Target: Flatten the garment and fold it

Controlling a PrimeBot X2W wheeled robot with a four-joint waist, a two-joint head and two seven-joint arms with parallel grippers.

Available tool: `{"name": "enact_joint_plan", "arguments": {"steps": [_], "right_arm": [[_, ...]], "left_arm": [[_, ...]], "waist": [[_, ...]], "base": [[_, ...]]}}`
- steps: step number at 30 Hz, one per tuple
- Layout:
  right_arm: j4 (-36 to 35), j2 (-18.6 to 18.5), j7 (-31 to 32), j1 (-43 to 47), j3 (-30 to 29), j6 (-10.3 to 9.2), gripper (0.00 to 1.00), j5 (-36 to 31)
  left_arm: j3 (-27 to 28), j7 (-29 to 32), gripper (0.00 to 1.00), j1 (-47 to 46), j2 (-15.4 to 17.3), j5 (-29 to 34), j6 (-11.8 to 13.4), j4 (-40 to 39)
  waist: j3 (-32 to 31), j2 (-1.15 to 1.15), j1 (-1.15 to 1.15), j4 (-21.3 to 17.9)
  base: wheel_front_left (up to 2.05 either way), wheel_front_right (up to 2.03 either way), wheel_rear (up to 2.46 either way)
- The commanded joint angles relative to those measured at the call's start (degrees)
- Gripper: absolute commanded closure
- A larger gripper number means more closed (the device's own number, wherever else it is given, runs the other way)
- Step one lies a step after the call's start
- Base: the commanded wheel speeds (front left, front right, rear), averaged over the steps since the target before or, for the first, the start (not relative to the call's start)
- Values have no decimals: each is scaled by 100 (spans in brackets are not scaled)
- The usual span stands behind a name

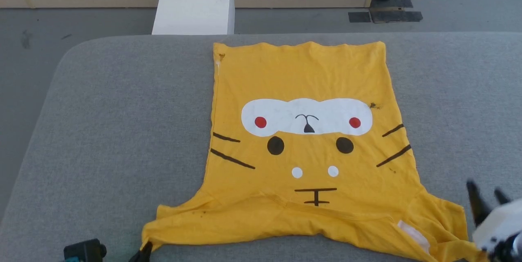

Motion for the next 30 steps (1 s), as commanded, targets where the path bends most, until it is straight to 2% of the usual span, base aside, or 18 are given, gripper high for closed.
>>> {"name": "enact_joint_plan", "arguments": {"steps": [1,8,12,16,23,30], "right_arm": [[-136,0,-195,-262,15,-6,0,5],[-88,-3,-923,-1605,78,-6,0,-372],[419,-154,-1096,-2540,98,-6,0,-726],[1227,-479,-1064,-3492,45,-6,0,-955],[2451,-934,-422,-4899,-461,-6,0,-1436],[2838,-1171,781,-5770,-1046,-6,0,-2120]], "left_arm": [[-1,-60,100,-184,19,67,-45,27],[-85,-150,100,-674,4,227,-214,-85],[-206,-91,100,-869,-35,362,-161,-361],[-337,-23,100,-1073,-126,466,-105,-654],[-545,-54,100,-1395,-394,508,-180,-804],[-663,-176,100,-1587,-583,493,-331,-736]], "waist": [[96,0,0,100],[416,0,0,521],[690,0,0,843],[1041,0,0,1212],[1760,0,0,1825],[2286,0,0,2230]], "base": [[0,0,0],[0,0,0],[0,0,0],[0,0,0],[0,0,0],[0,0,0]]}}
